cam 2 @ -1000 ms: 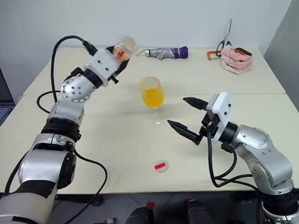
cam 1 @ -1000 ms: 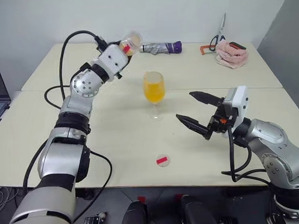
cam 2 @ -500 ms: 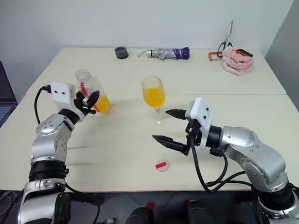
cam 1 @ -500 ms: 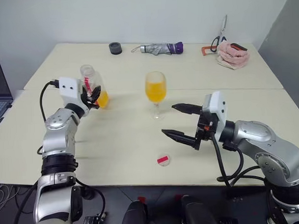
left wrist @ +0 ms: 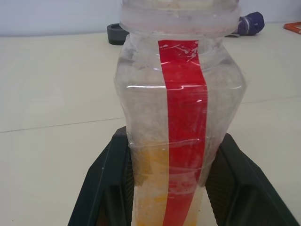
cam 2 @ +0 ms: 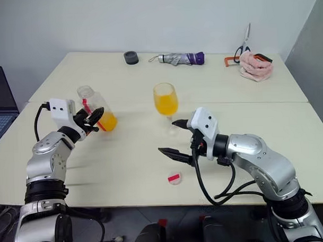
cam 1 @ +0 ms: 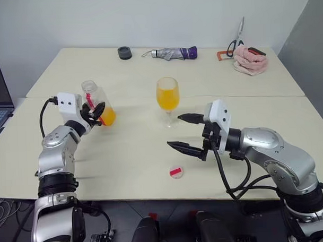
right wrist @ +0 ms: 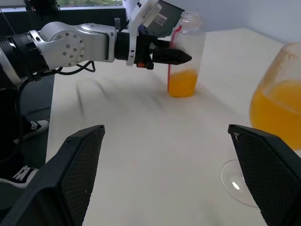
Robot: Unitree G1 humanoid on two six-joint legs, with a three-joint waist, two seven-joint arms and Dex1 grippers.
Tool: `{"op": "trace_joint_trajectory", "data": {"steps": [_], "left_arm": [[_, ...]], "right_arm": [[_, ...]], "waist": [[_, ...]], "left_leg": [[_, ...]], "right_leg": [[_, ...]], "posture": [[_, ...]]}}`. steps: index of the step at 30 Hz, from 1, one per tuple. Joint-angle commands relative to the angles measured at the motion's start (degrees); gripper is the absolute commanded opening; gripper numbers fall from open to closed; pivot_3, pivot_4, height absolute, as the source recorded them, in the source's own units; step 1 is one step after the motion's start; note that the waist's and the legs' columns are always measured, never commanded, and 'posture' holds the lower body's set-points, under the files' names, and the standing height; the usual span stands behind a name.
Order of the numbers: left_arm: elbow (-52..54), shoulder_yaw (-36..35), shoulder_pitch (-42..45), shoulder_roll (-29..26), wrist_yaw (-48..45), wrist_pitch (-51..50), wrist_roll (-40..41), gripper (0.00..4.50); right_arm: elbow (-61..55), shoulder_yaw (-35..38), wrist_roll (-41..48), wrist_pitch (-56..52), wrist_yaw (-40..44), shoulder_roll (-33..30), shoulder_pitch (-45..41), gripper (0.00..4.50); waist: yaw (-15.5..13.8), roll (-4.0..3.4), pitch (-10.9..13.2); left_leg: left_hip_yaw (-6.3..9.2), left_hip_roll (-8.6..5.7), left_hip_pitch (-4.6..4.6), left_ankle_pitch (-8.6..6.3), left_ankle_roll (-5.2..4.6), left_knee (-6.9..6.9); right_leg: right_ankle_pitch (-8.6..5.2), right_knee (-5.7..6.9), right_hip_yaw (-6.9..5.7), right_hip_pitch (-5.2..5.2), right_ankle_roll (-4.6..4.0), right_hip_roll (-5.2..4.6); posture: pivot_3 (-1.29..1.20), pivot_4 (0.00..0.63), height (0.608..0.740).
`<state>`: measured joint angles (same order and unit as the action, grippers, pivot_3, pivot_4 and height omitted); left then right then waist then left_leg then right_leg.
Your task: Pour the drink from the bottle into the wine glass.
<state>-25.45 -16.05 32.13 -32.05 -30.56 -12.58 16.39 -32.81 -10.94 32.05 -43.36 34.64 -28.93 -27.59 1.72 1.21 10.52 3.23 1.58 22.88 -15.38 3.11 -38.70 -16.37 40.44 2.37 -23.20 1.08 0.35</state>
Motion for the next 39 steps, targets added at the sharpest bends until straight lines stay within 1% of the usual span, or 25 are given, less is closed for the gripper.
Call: {"op": "trace_joint_trajectory", "data": {"steps": [1, 8, 10, 11, 14, 17, 24, 28, 30, 32, 35, 39], "left_arm": [[-1.3, 0.1, 1.5, -1.0, -0.9, 2.3, -0.7, 1.66], [-4.6, 0.0, 1.8, -0.7, -1.4, 5.2, -1.2, 1.66], [-4.8, -0.3, 1.6, -0.6, -1.5, 5.5, -0.9, 2.38], [-4.4, -0.4, 1.4, -0.6, -1.6, 5.6, -0.7, 2.62], [-3.6, -0.5, 1.0, -0.5, -1.5, 6.0, -0.6, 3.61], [-2.2, -0.2, 0.4, -0.6, -1.1, 6.2, -1.1, 4.48], [1.5, 0.2, -1.3, -0.6, -0.4, 6.6, -1.6, 4.48], [5.1, 0.2, -3.8, -0.6, 0.8, 6.7, -2.3, 4.48], [7.3, -0.4, -5.4, -0.5, 1.6, 6.6, -2.1, 4.48], [9.6, -0.9, -7.2, -0.6, 2.3, 6.7, -2.1, 4.48], [13.5, -1.8, -10.0, -0.2, 3.1, 5.3, -0.7, 4.48], [18.1, -2.4, -13.0, -0.1, 4.8, 4.1, -0.3, 4.48]], "right_arm": [[-0.7, 0.4, -1.2, -0.1, -1.2, 0.4, -1.3, 4.5], [-0.6, 0.8, -1.8, -0.8, -1.4, 1.1, -1.9, 4.5], [-0.8, 0.8, -1.7, -1.0, -1.5, 1.2, -1.9, 4.5], [-0.8, 0.8, -1.7, -1.1, -1.4, 1.2, -1.9, 4.5], [-1.0, 0.8, -1.6, -1.3, -1.3, 1.1, -1.8, 4.5], [-1.1, 0.8, -1.7, -1.2, -1.2, 1.0, -1.5, 4.5], [-0.3, 0.2, -2.5, -0.5, -0.5, 0.7, -0.8, 4.5], [-0.6, 0.1, -4.2, 1.6, 0.1, -0.4, 1.9, 4.5], [-1.2, 0.1, -6.2, 5.0, 0.5, -1.0, 4.6, 4.5], [-1.1, 0.0, -9.3, 11.7, 0.8, -0.8, 8.0, 4.5], [0.4, 0.7, -12.6, 18.6, -1.5, 1.6, 13.0, 4.5], [4.4, 1.8, -15.6, 26.5, -2.1, 3.7, 18.9, 4.5]], "waist": [[0.0, 0.0, 0.0], [0.0, 0.0, 0.0], [0.0, 0.0, 0.0], [0.0, 0.0, 0.0], [0.0, 0.0, 0.0], [0.0, 0.0, 0.0], [0.0, 0.0, 0.0], [0.0, 0.0, 0.0], [0.0, 0.0, 0.0], [0.0, 0.0, 0.0], [0.0, 0.01, 0.0], [0.0, 0.01, 0.0]], "left_leg": [[0.0, 0.0, 0.0, 0.0, 0.0, 0.0], [0.0, 0.0, 0.0, 0.0, 0.0, 0.0], [0.0, 0.0, 0.0, 0.0, -0.01, 0.0], [0.0, 0.0, 0.0, 0.0, -0.01, 0.0], [0.0, 0.0, 0.01, 0.0, -0.01, 0.0], [0.0, 0.0, 0.01, 0.0, -0.01, 0.0], [0.01, 0.01, 0.01, 0.0, -0.01, 0.0], [0.0, 0.01, 0.01, -0.01, -0.01, 0.02], [0.0, 0.02, 0.02, -0.01, -0.01, 0.04], [-0.01, 0.02, 0.01, -0.01, -0.01, 0.05], [-0.02, 0.03, 0.01, -0.01, -0.01, 0.08], [-0.03, 0.05, -0.01, 0.0, 0.0, 0.12]], "right_leg": [[0.0, 0.0, 0.0, 0.0, 0.0, 0.0], [0.0, 0.0, 0.0, 0.0, 0.0, 0.0], [0.0, 0.0, 0.0, 0.0, 0.0, 0.0], [0.0, 0.0, 0.0, 0.0, 0.0, 0.0], [0.0, 0.0, 0.0, 0.0, 0.0, 0.0], [0.0, 0.0, 0.0, 0.0, 0.0, 0.0], [0.0, -0.01, 0.0, -0.01, 0.01, 0.0], [0.0, -0.02, 0.02, -0.01, 0.01, -0.01], [-0.01, -0.05, 0.01, -0.01, 0.01, -0.01], [-0.01, -0.07, 0.02, -0.01, 0.01, -0.01], [-0.01, -0.1, 0.03, -0.01, 0.02, -0.01], [-0.01, -0.12, 0.05, 0.0, 0.02, -0.01]], "posture": [[0.0, 0.15, 0.74], [0.0, 0.15, 0.74], [0.0, 0.15, 0.74], [0.0, 0.15, 0.74], [0.0, 0.15, 0.74], [0.0, 0.15, 0.74], [0.0, 0.15, 0.74], [0.0, 0.15, 0.74], [0.0, 0.15, 0.74], [0.0, 0.15, 0.74], [0.0, 0.15, 0.74], [0.0, 0.15, 0.74]]}}
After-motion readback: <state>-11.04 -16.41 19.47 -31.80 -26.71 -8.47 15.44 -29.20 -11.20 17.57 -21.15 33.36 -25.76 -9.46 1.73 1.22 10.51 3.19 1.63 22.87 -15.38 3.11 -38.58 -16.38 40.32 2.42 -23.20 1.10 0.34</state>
